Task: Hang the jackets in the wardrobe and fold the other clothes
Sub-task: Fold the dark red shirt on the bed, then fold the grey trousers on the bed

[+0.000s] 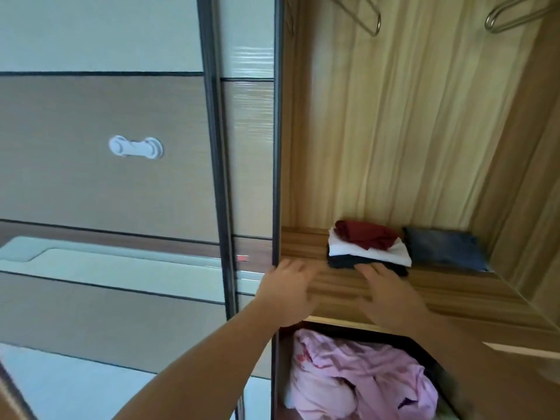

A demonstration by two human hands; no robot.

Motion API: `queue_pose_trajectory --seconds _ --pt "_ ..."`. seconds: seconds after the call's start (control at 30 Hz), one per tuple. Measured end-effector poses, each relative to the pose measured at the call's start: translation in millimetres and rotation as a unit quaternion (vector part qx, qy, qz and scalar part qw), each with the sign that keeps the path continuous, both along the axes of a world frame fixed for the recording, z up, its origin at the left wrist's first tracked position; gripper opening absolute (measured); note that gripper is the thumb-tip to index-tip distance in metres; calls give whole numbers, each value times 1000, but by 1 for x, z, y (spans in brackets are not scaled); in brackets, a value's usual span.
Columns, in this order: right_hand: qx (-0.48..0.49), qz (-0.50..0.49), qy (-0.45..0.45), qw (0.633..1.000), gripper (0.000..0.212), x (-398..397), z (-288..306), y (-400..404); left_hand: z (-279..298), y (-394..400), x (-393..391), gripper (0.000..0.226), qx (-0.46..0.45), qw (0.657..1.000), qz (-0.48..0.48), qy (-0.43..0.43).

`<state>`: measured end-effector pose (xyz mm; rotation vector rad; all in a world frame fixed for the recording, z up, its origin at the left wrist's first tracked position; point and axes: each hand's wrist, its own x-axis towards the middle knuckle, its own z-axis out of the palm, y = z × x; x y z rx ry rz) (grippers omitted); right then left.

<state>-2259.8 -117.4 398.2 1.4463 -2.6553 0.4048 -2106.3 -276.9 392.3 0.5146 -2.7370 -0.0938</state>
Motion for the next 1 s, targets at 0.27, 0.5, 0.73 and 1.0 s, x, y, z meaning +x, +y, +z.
queue_pose_trajectory --seconds 0.27,0.5,0.73,1.0 --pt "-93 226 -14 970 50 140 -13 -82 -9 -34 197 56 39 961 274 -6" --pt "-87 402 -50 910 50 292 -27 -145 1 0 391 55 53 869 491 -12" --pt "-55 583 -58 808 55 498 -8 -180 14 70 587 65 62 737 673 8" --pt "-30 694 -30 718 54 730 4 -196 2 113 763 61 63 619 780 64"
